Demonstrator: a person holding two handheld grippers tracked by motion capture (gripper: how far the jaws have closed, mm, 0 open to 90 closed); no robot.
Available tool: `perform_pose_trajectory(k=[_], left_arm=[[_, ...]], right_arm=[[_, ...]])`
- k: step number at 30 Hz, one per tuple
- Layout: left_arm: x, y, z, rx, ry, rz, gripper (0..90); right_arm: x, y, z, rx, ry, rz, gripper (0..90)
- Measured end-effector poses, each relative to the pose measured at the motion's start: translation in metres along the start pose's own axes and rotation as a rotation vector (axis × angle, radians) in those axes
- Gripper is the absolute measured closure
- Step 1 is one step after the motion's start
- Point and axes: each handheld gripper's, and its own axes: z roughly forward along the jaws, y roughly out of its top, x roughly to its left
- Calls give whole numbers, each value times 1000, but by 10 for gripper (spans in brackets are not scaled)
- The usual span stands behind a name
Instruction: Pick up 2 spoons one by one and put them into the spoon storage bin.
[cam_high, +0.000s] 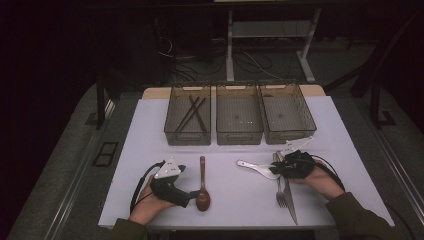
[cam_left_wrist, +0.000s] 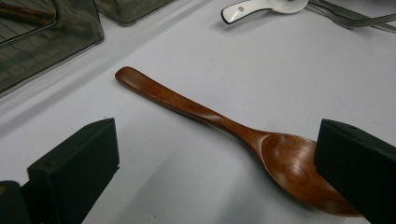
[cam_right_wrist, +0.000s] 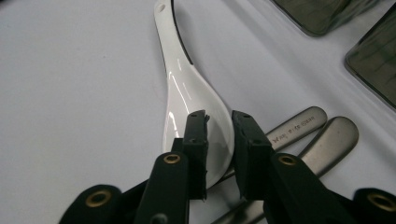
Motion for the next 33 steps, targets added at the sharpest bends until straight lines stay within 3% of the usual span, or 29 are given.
perform_pose_trajectory(k=[11,24,33], left_arm=[[0,0,0,-3,-3,-2,0],[0,1,-2,-25,-2,-12,0],[0,2,-2,-51,-23,-25,0]], right_arm=[[-1,1,-4,-6,30,-6,829],[3,4,-5,1,27,-26,842],[0,7,-14,-51,8,-16,843]])
